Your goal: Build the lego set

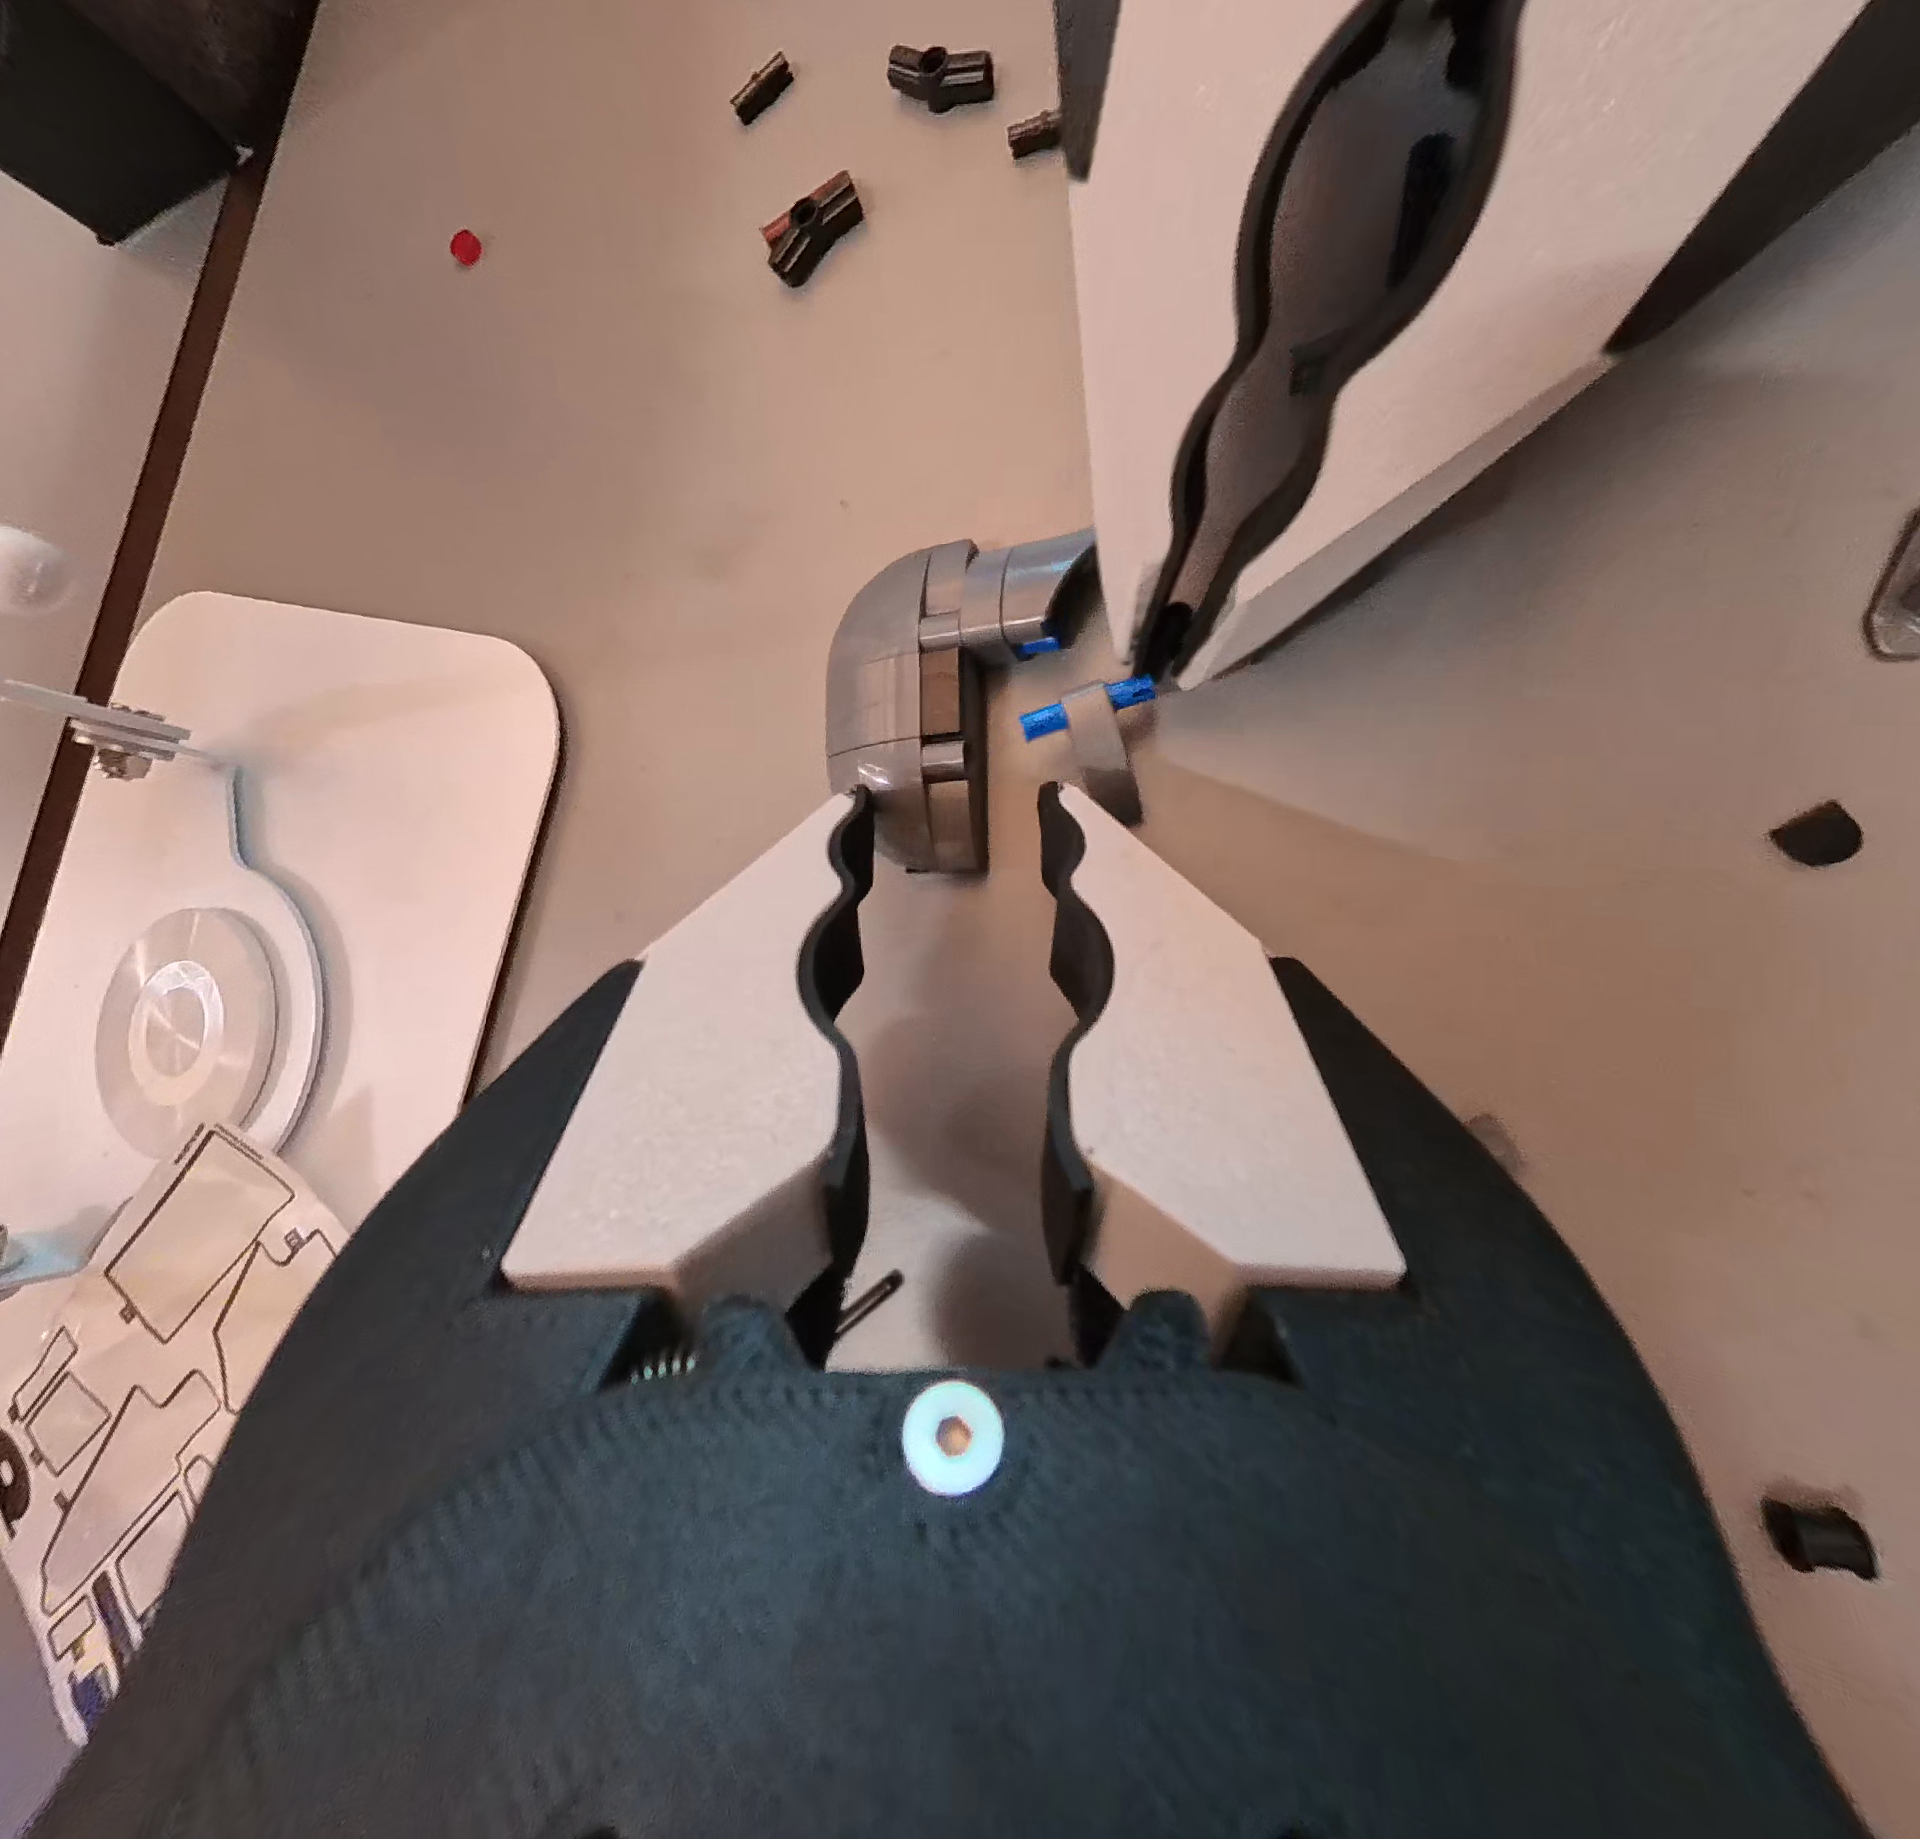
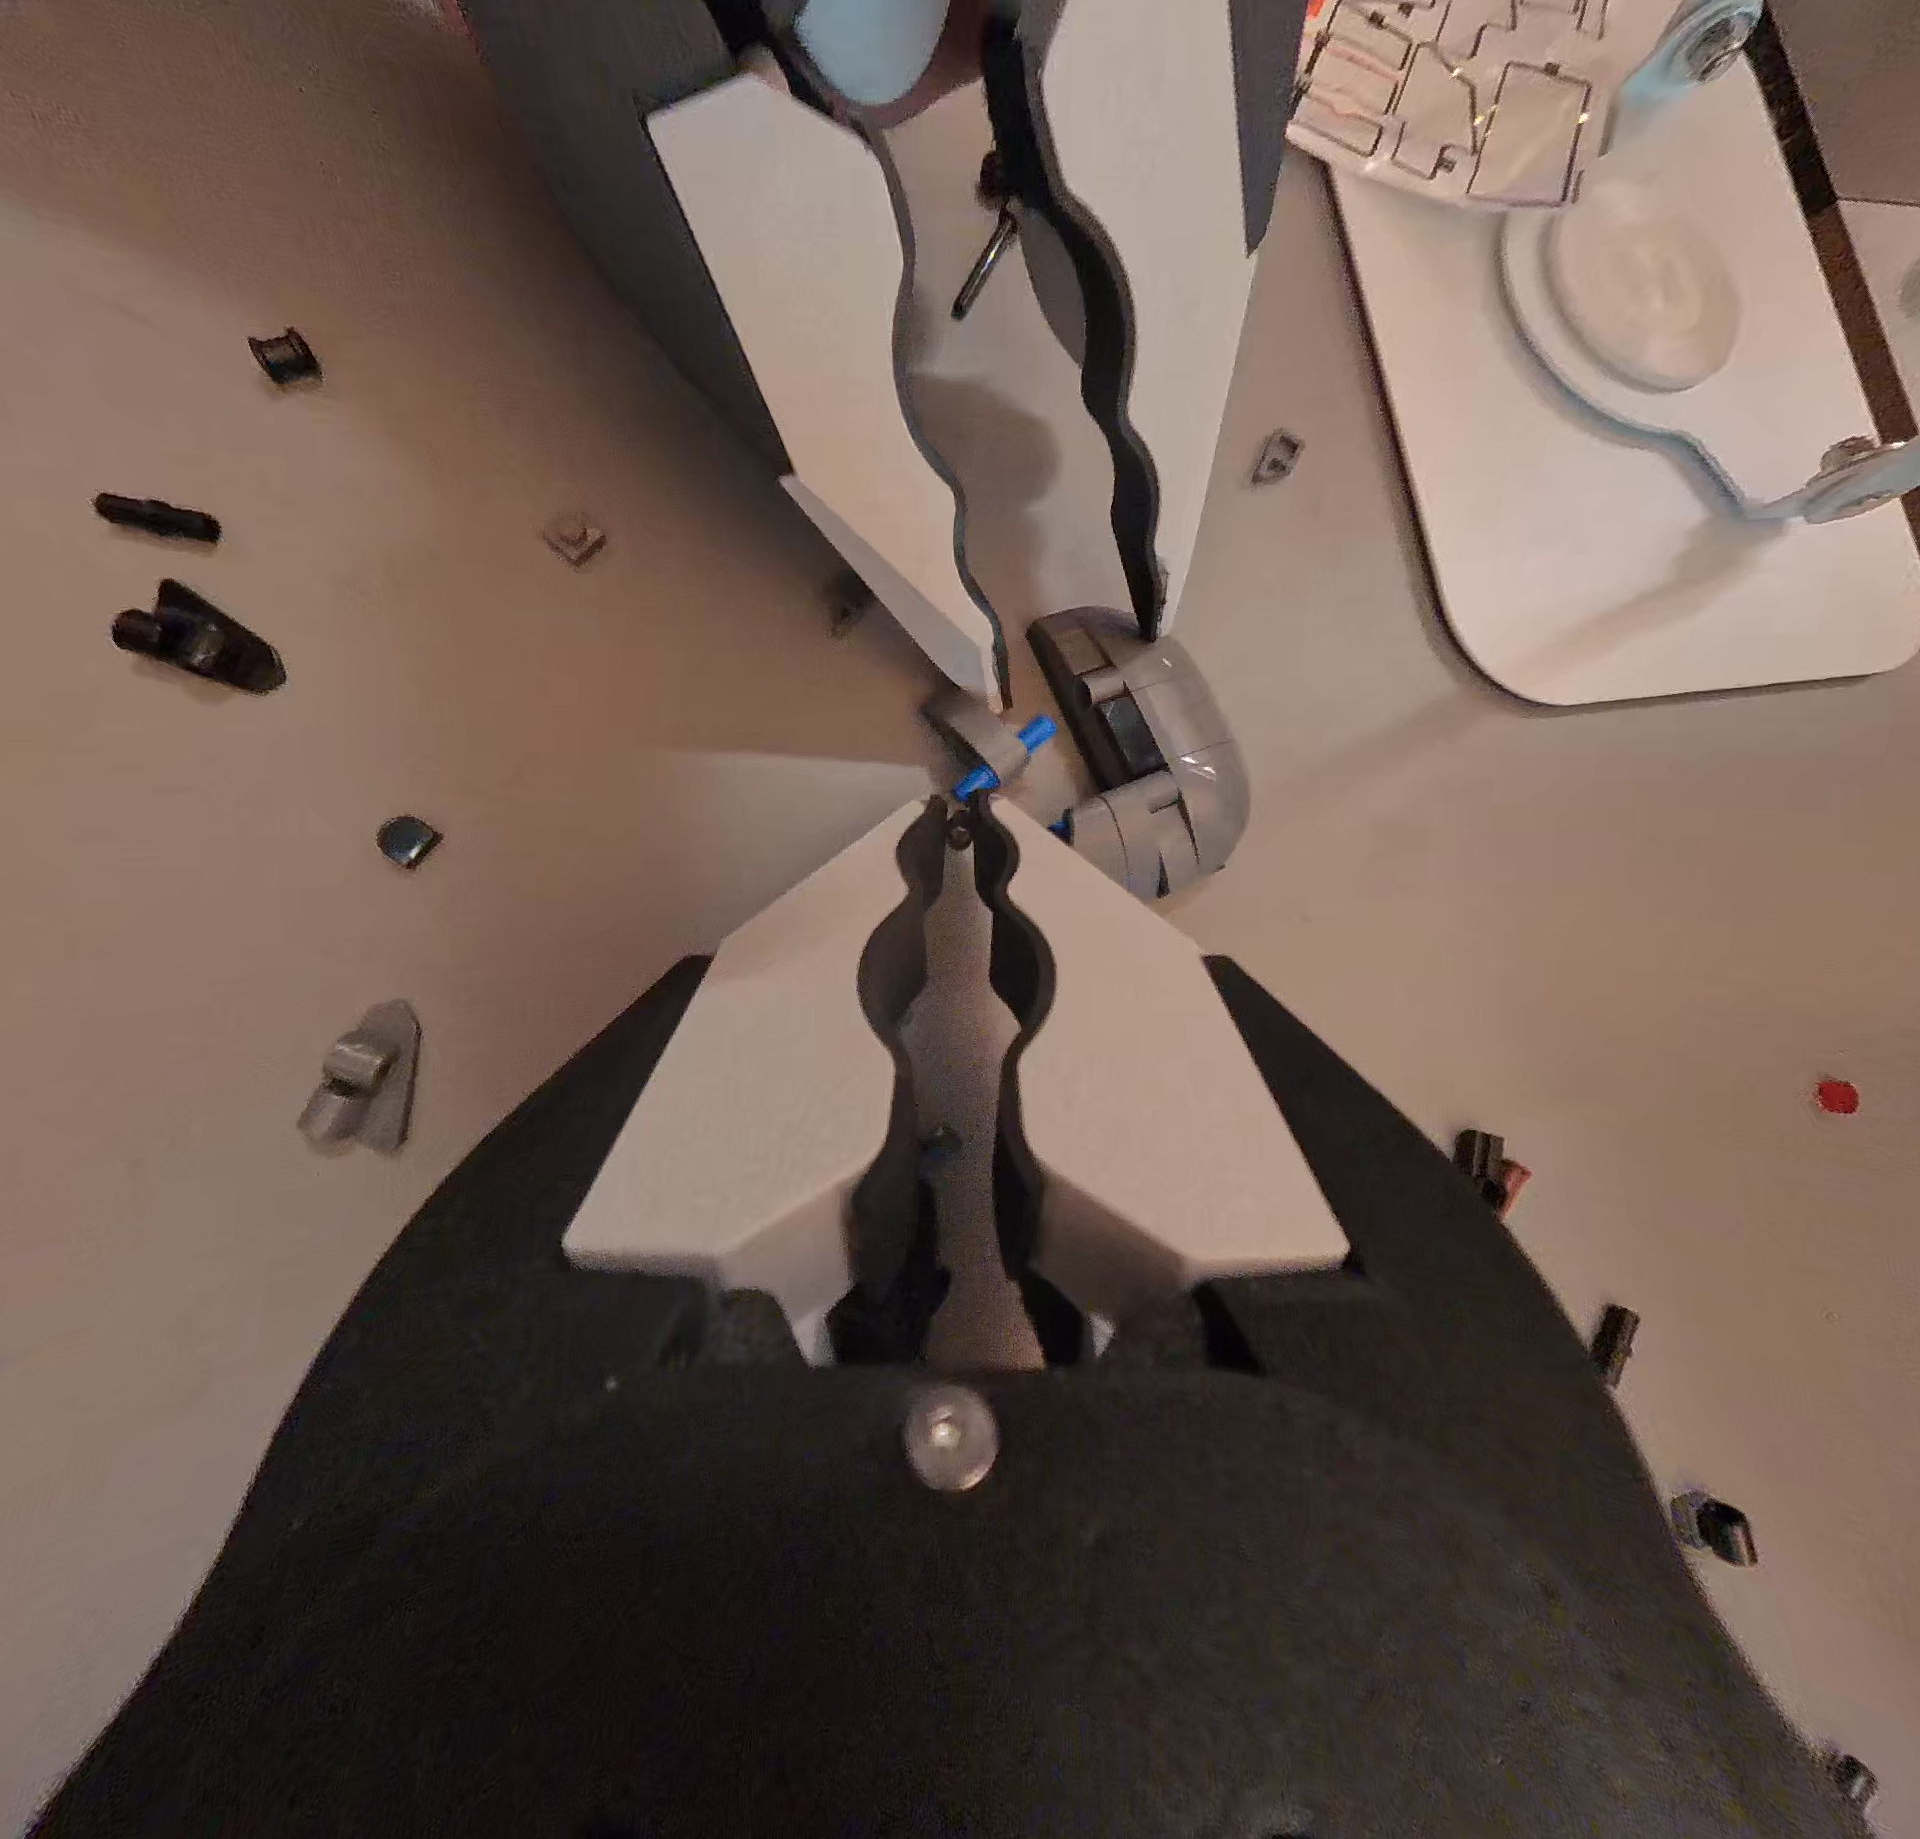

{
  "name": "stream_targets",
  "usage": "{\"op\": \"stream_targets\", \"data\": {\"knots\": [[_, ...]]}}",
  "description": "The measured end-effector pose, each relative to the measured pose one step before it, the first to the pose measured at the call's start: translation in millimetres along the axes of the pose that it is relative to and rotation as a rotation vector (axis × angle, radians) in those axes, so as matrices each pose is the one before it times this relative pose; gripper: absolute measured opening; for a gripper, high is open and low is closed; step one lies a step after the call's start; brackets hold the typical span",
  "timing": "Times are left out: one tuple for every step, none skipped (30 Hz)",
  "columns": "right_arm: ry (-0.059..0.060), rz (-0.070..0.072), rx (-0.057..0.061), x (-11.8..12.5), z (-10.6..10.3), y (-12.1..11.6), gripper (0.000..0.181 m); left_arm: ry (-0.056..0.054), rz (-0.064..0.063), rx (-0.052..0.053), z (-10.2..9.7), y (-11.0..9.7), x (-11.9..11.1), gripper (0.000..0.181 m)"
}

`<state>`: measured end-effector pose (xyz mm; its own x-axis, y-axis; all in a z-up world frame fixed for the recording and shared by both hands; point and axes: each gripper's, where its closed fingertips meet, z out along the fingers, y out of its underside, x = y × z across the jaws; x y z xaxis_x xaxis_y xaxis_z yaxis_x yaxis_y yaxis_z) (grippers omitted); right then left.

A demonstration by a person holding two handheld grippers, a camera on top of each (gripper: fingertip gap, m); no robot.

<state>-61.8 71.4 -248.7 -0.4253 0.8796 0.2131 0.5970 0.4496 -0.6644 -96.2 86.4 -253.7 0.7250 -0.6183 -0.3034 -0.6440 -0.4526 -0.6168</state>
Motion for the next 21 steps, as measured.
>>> {"op": "stream_targets", "data": {"knots": [[-0.0057,-0.0154,-0.0136,-1.98,0.79,2.28,0.003,0.0071,0.0044,0.0003,-0.39,-0.35,1.93,0.030],[-0.0070,-0.0060,-0.0016,-1.73,-0.28,0.01,0.003,0.0035,0.0025,-0.0014,-0.49,0.12,1.08,0.030],[-0.0065,0.0054,0.0066,-0.92,-1.02,-1.46,0.003,0.0033,0.0007,-0.0025,-0.47,0.14,0.89,0.030],[-0.0027,0.0053,0.0076,-0.22,-0.92,-1.28,0.003,0.0067,0.0020,-0.0019,-0.60,0.13,1.54,0.030],[-0.0033,0.0033,0.0038,-0.42,-0.58,-0.28,0.003,0.0044,0.0020,-0.0027,-0.62,0.18,1.29,0.030],[-0.0032,0.0020,-0.0010,-0.43,-0.19,0.46,0.003,0.0030,0.0015,-0.0021,-0.45,0.02,1.31,0.031],[-0.0026,-0.0014,-0.0047,-0.75,-0.11,1.02,0.003,0.0026,-0.0023,-0.0026,-0.50,-0.02,1.43,0.031],[-0.0029,-0.0010,-0.0043,-1.00,0.10,0.72,0.003,0.0045,-0.0018,-0.0037,-0.64,-0.09,1.60,0.031],[-0.0056,0.0004,-0.0017,-1.64,0.47,0.09,0.003,0.0007,-0.0013,-0.0057,-0.61,0.15,1.07,0.032],[-0.0025,-0.0011,-0.0039,-1.06,0.39,0.35,0.003,0.0024,0.0017,-0.0052,-0.55,0.03,1.47,0.032],[0.0031,-0.0042,-0.0056,-0.19,0.22,0.59,0.003,0.0018,0.0038,-0.0038,-0.53,-0.04,1.53,0.032],[0.0034,-0.0024,-0.0015,0.31,-0.25,0.12,0.003,0.0018,0.0024,-0.0028,-0.48,-0.02,1.35,0.032],[-0.0018,0.0030,0.0035,-0.15,-0.39,-0.45,0.003,0.0033,-0.0018,-0.0021,-0.37,-0.10,1.28,0.032],[-0.0047,0.0047,0.0042,-0.34,-0.56,-0.20,0.003,0.0074,-0.0033,-0.0002,-0.36,-0.30,1.80,0.033],[-0.0052,0.0027,0.0021,-0.35,-0.85,0.22,0.003,0.0050,-0.0019,-0.0001,-0.59,-0.14,1.33,0.033],[-0.0040,0.0009,0.0036,-0.41,-0.89,-0.08,0.003,0.0011,-0.0009,-0.0019,-0.31,0.06,0.81,0.033],[-0.0014,0.0025,0.0063,-0.05,-0.86,-0.72,0.003,-0.0024,-0.0035,-0.0045,-0.07,0.46,-0.05,0.033],[0.0015,0.0026,0.0061,0.34,-0.50,-0.96,0.003,0.0015,-0.0032,-0.0017,-0.16,-0.06,0.45,0.034],[0.0042,-0.0003,0.0040,0.54,-0.34,-0.96,0.003,0.0021,0.0000,0.0014,-0.12,-0.61,0.70,0.033],[0.0066,-0.0025,0.0053,0.77,-0.56,-1.18,0.003,-0.0001,-0.0016,-0.0003,0.14,-0.27,0.31,0.033],[0.0033,-0.0001,0.0093,0.46,-0.76,-1.89,0.003,-0.0013,-0.0016,-0.0023,0.05,0.13,0.10,0.033]]}}
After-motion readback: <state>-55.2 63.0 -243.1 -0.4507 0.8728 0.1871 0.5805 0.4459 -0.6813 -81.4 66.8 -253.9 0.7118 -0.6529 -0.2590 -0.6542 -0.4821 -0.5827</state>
